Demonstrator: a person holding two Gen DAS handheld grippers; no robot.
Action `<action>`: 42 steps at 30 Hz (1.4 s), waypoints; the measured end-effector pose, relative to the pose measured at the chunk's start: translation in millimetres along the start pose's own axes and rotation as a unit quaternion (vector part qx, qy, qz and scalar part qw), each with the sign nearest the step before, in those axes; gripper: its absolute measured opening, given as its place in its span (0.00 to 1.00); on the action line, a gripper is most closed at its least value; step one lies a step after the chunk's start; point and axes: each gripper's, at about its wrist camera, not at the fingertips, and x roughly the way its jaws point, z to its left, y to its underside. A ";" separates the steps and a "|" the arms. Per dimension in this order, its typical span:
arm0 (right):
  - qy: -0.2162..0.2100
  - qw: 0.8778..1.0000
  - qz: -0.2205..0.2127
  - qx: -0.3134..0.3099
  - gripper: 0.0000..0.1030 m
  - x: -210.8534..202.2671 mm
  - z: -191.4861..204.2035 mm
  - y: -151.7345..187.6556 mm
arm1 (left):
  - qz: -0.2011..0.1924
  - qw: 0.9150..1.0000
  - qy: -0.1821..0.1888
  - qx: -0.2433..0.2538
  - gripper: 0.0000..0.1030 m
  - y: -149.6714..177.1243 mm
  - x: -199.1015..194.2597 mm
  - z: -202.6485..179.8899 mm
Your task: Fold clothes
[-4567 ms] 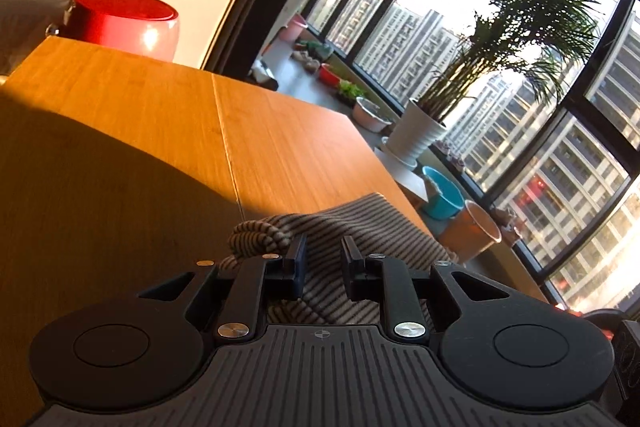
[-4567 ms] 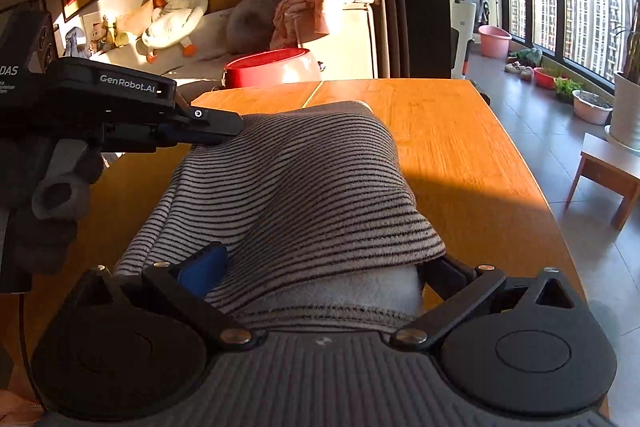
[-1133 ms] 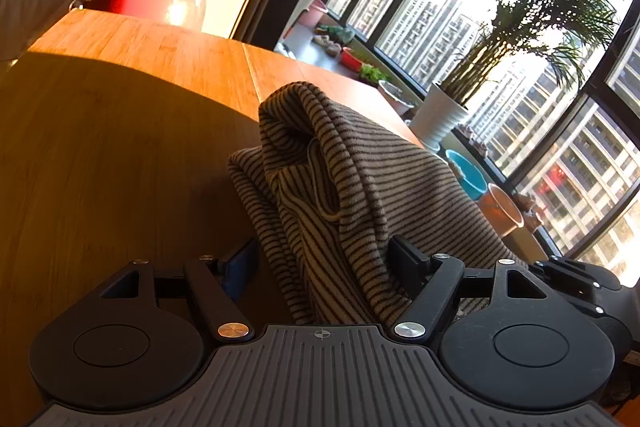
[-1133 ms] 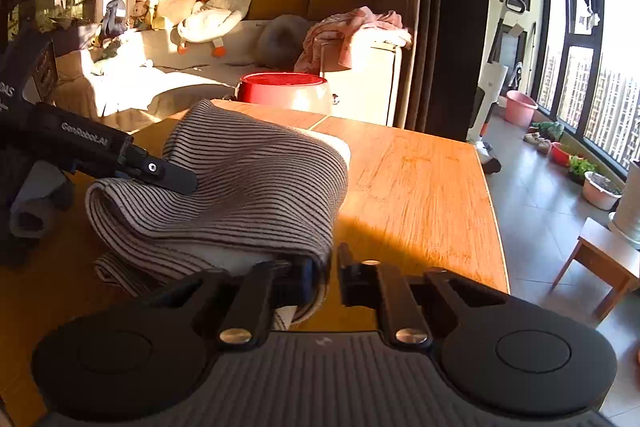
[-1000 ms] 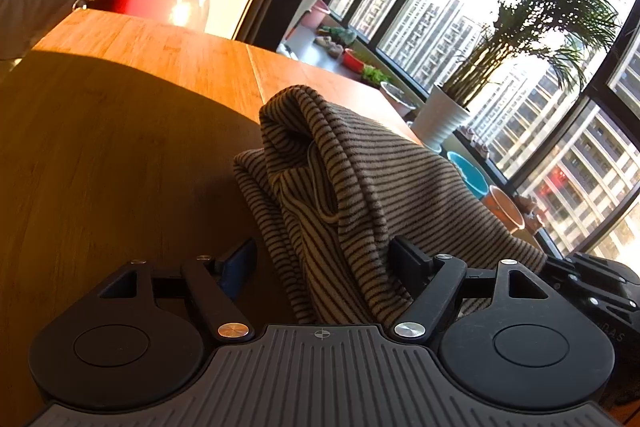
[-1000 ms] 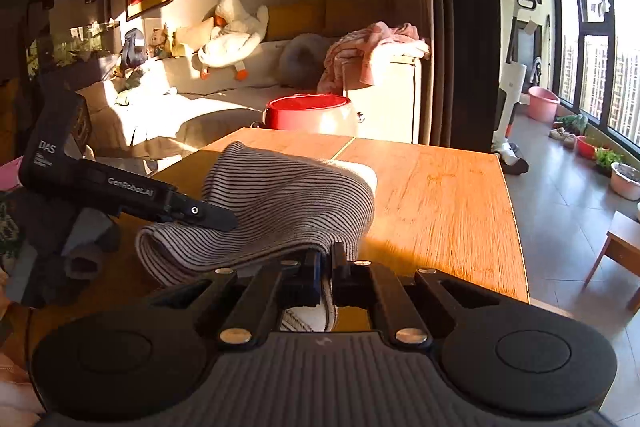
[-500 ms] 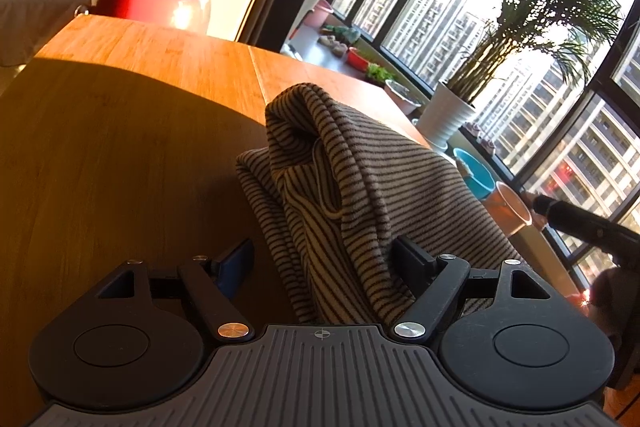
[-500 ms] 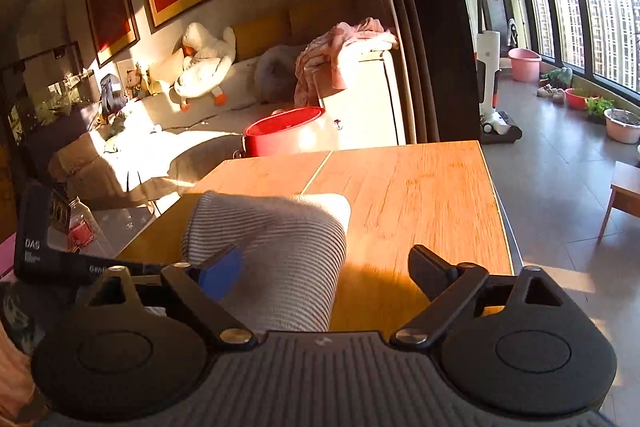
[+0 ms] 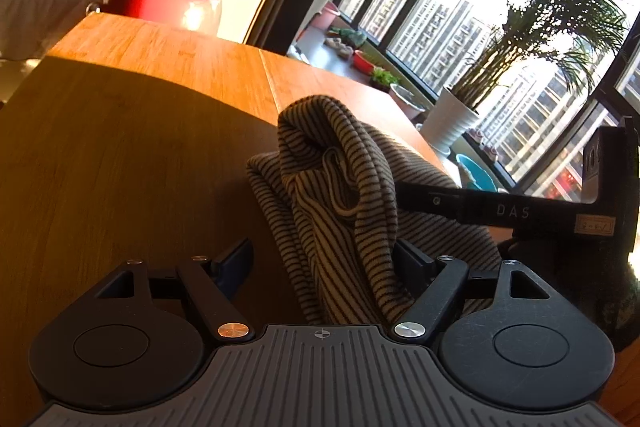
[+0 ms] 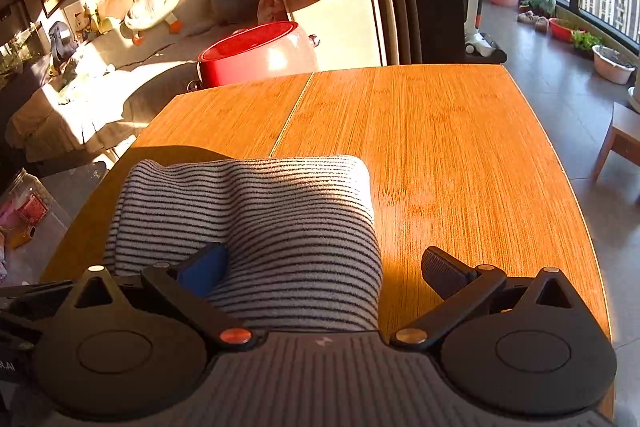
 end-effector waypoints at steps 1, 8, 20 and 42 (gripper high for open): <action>0.012 1.000 -0.007 -0.013 1.00 -1.6 5.3 0.6 | -0.012 1.000 -0.005 0.002 0.77 -4.2 -5.9 -1.2; 0.068 0.994 -0.039 -0.076 1.00 -9.9 30.9 5.7 | -0.045 0.998 -0.018 0.031 0.69 -30.5 -12.7 -18.8; 0.051 0.990 -0.055 -0.116 1.00 -43.4 40.1 17.3 | -0.007 0.999 -0.043 0.025 0.81 -29.0 34.8 -7.2; -0.052 0.995 -0.060 -0.063 1.00 -66.6 2.4 61.7 | 0.021 0.999 -0.008 0.022 0.66 17.8 3.4 -23.8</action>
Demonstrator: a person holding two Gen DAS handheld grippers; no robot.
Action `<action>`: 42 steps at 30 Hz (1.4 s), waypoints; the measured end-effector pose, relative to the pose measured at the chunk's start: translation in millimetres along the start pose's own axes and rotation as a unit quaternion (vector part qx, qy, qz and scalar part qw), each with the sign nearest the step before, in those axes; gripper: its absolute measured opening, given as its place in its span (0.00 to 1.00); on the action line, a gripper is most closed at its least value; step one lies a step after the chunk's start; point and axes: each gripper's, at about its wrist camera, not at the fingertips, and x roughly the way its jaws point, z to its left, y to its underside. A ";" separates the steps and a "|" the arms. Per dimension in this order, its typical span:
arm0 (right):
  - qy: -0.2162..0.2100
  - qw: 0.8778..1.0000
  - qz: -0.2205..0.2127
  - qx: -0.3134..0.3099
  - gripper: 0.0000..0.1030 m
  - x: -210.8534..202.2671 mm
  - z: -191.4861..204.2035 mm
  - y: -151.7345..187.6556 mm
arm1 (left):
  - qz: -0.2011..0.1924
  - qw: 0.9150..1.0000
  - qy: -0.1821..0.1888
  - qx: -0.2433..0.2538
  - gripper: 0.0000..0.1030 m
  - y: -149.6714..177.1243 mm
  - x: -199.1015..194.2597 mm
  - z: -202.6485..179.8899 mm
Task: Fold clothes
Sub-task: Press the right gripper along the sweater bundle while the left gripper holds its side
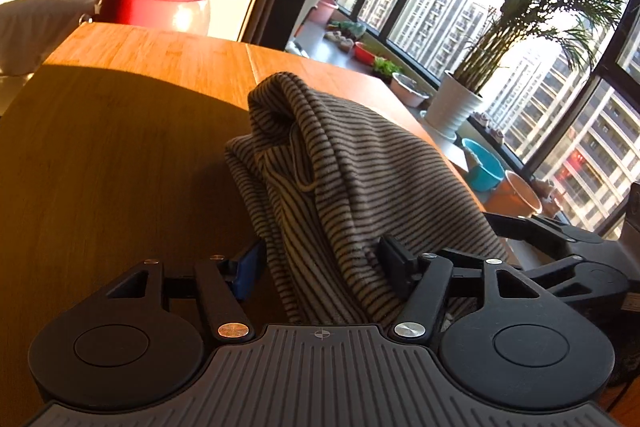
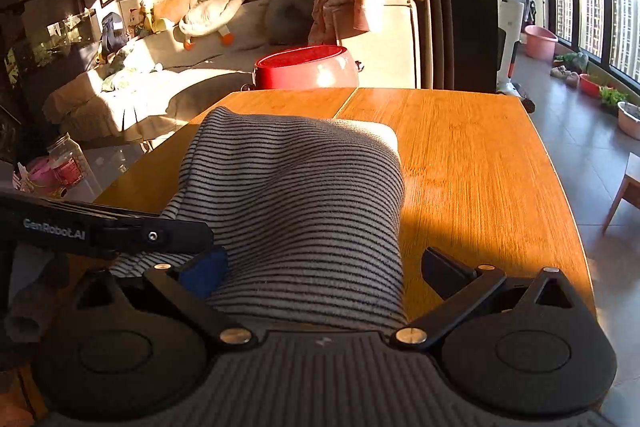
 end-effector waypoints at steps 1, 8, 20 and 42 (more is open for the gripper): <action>-0.002 1.000 -0.007 0.001 1.00 -8.8 -2.6 0.3 | -0.001 1.000 0.002 -0.002 0.66 0.6 -0.4 1.2; 0.017 0.996 -0.024 0.085 0.97 -19.1 -40.5 3.3 | -0.005 1.000 0.009 -0.009 0.65 3.7 0.0 4.4; -0.040 0.998 -0.021 0.041 0.82 72.2 -16.7 -28.9 | -0.039 0.999 -0.023 -0.028 0.70 -25.0 21.8 37.7; -0.047 0.999 -0.024 0.001 0.89 189.7 -21.8 -112.4 | -0.085 0.991 -0.079 -0.065 0.76 -90.6 73.2 88.0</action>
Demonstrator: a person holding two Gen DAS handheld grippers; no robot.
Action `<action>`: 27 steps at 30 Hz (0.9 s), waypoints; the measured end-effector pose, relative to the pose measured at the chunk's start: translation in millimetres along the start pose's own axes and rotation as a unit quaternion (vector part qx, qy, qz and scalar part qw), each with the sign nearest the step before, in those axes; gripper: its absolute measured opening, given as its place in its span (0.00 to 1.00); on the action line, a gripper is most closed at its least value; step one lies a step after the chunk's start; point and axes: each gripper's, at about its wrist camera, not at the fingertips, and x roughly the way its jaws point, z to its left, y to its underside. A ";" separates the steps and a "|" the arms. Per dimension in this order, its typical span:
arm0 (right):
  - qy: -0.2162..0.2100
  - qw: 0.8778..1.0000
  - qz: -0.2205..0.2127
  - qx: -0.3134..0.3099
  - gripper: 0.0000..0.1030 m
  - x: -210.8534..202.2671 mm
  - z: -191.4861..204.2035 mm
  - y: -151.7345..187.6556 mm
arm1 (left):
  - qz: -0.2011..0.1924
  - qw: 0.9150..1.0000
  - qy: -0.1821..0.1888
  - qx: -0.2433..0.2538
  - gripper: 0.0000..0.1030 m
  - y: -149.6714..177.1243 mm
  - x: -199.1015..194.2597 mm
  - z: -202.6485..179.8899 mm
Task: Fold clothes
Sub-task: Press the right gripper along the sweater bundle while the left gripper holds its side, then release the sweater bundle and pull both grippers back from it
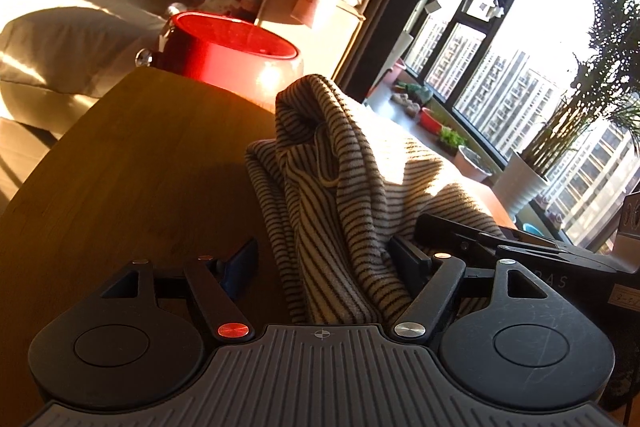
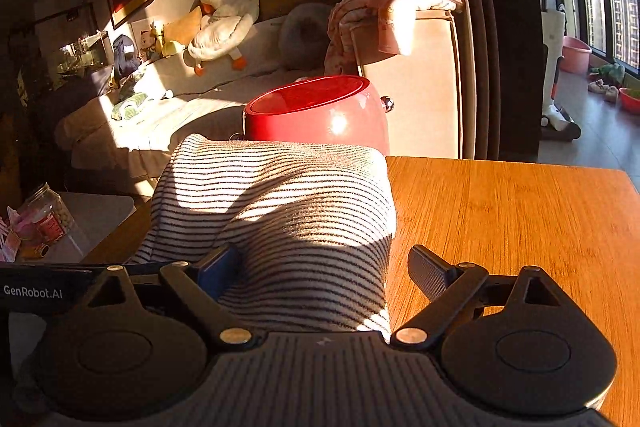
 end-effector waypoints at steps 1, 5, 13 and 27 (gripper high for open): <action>0.003 1.000 0.000 -0.002 0.89 0.1 0.5 0.2 | 0.000 1.000 -0.001 0.001 0.76 0.1 -0.1 -0.3; 0.013 1.000 -0.001 -0.002 0.94 -1.1 1.0 1.7 | -0.001 1.000 -0.005 0.003 0.76 -0.3 0.4 -1.0; 0.043 0.999 -0.017 -0.014 0.99 -14.1 8.5 9.6 | -0.002 1.000 -0.010 0.007 0.78 -0.4 -0.7 -1.9; 0.097 0.989 -0.097 0.054 1.00 -91.3 -2.5 50.9 | -0.008 0.999 0.006 0.037 0.80 29.2 -46.3 -22.1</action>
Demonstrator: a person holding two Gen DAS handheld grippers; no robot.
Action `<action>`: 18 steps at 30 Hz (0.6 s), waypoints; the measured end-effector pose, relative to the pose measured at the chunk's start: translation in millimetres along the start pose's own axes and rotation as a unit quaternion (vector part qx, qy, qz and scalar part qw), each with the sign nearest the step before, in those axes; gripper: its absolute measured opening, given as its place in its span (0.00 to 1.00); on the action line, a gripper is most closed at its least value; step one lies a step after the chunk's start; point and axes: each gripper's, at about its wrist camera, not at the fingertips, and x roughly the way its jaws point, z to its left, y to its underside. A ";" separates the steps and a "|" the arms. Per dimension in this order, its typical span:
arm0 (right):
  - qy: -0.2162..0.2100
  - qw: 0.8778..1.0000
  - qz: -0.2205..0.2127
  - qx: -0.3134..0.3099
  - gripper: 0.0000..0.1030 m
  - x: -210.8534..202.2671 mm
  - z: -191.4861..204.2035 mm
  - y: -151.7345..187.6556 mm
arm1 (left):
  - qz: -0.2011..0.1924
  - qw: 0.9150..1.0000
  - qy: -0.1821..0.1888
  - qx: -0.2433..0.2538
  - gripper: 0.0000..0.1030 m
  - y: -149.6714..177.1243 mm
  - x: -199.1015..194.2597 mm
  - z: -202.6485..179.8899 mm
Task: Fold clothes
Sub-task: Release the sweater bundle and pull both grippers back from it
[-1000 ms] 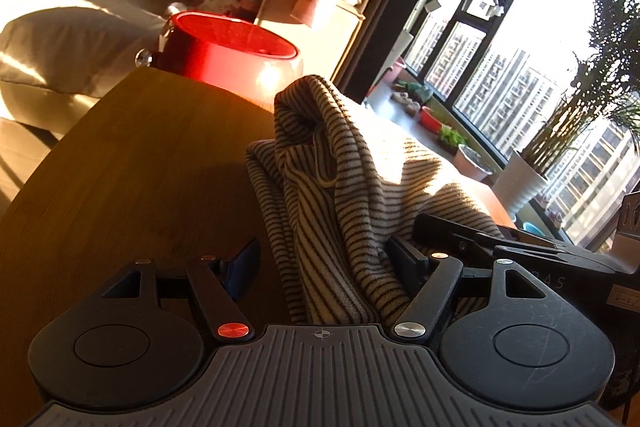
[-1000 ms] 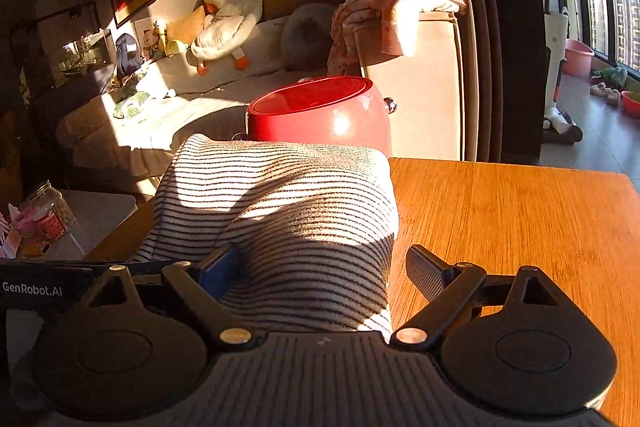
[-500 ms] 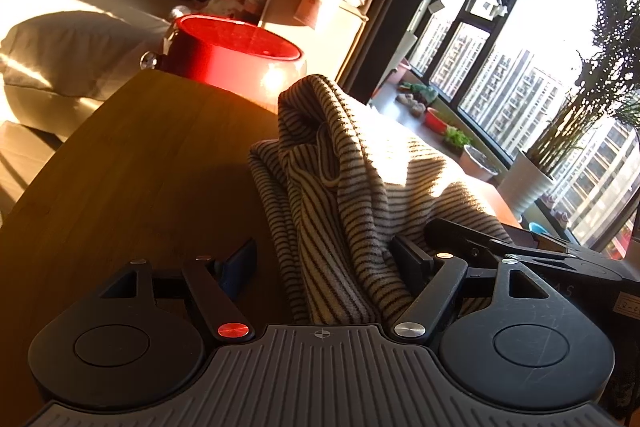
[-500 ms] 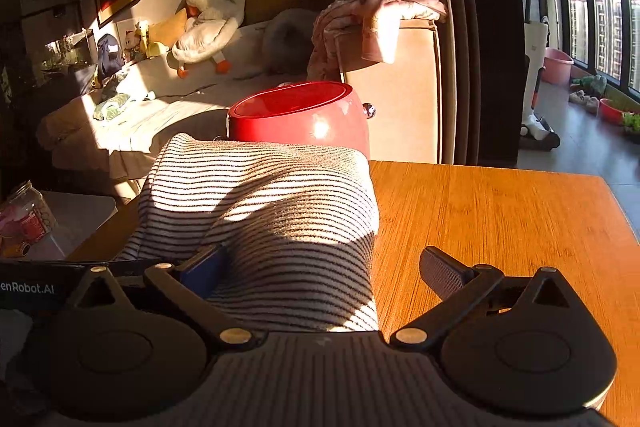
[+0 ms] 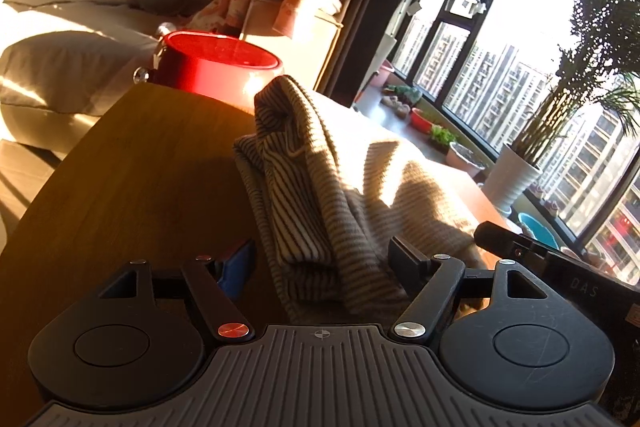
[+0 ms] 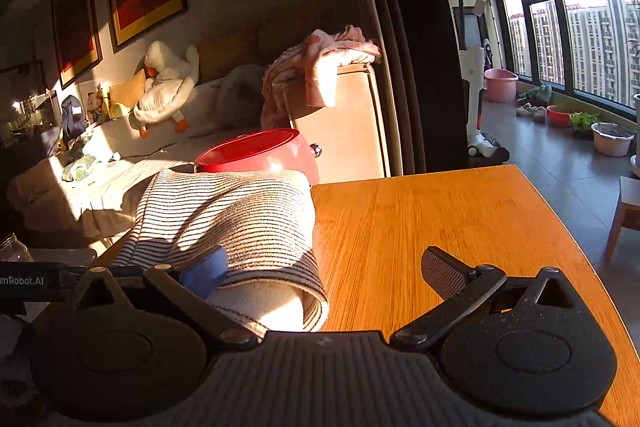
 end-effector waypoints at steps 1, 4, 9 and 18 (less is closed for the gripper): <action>0.005 1.000 0.004 0.003 1.00 -6.6 -1.8 3.0 | 0.009 1.000 0.000 0.002 0.85 7.6 -4.5 -4.5; 0.027 0.999 0.038 0.010 1.00 -25.8 -3.3 13.4 | 0.026 0.999 -0.014 0.019 0.91 35.0 -17.8 -20.2; 0.045 0.993 0.107 0.021 1.00 -59.1 1.4 37.0 | 0.028 0.998 -0.041 0.047 1.00 70.5 -44.2 -46.3; 0.104 0.984 0.140 -0.022 1.00 -81.9 22.7 58.5 | 0.028 0.996 -0.055 0.066 1.00 84.9 -49.8 -65.4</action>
